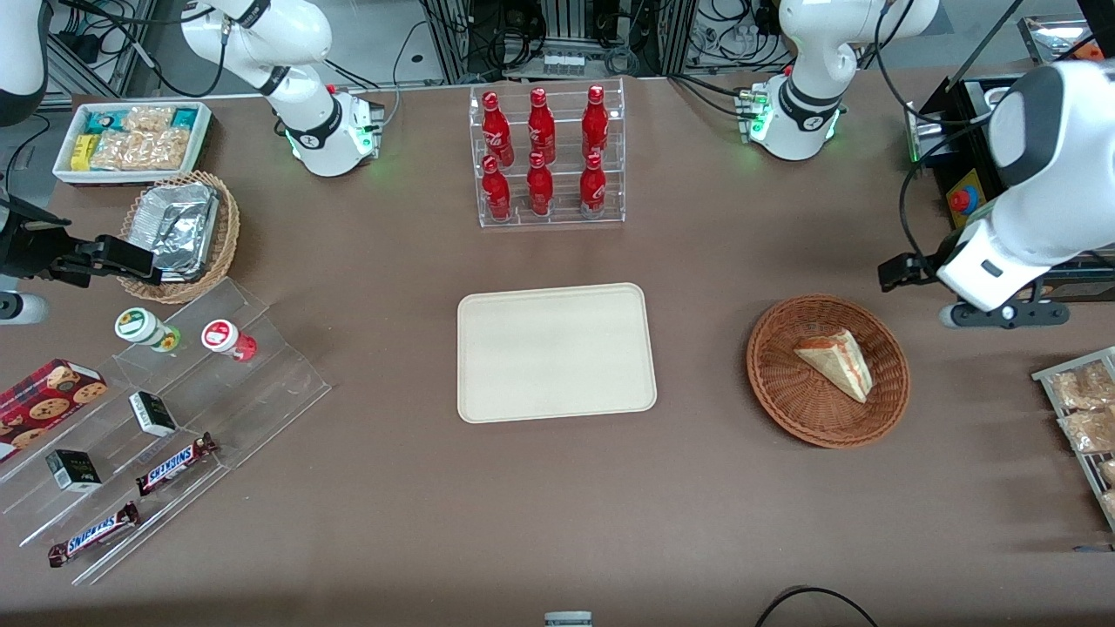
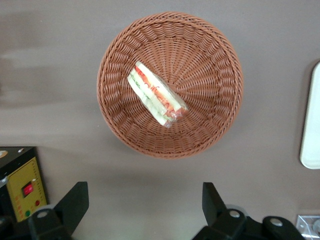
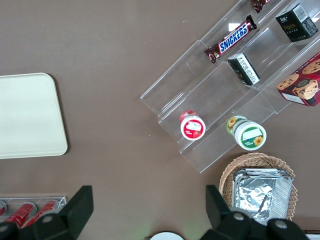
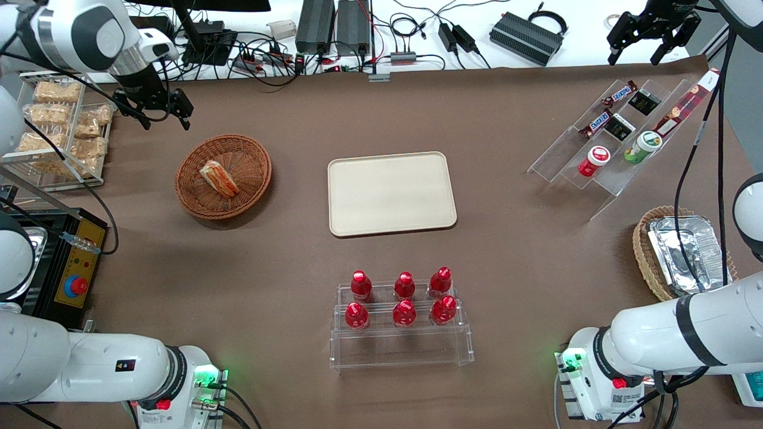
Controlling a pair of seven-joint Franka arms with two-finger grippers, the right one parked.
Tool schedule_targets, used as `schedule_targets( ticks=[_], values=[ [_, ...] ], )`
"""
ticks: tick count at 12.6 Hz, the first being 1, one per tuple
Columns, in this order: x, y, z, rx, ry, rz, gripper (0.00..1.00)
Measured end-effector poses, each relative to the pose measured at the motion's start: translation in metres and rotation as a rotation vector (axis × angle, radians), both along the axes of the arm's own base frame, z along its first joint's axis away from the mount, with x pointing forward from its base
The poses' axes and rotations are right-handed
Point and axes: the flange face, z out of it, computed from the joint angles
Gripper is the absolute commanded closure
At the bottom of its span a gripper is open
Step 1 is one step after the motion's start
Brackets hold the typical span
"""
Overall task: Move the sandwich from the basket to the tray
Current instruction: 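Move the left gripper over the wicker basket above the wrapped sandwich, then lower the left gripper and close it on the wrapped sandwich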
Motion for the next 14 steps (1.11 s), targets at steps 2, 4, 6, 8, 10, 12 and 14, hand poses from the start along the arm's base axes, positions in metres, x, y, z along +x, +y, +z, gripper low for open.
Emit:
schedule_targets(
  ticks=[2, 4, 6, 8, 10, 12, 14],
  values=[
    [-0.002, 0.002, -0.025, -0.001, -0.017, 0.005, 0.00],
    [-0.004, 0.004, -0.049, -0.002, -0.032, 0.017, 0.00],
    [-0.003, 0.005, -0.077, -0.001, -0.043, 0.041, 0.00],
    [-0.001, 0.005, -0.105, 0.003, -0.044, 0.088, 0.00],
    [0.002, 0.004, -0.125, 0.012, -0.041, 0.169, 0.00],
    [0.004, 0.004, -0.136, 0.025, -0.040, 0.275, 0.00],
    [0.006, 0.004, -0.142, 0.038, -0.042, 0.397, 0.00]
  ],
)
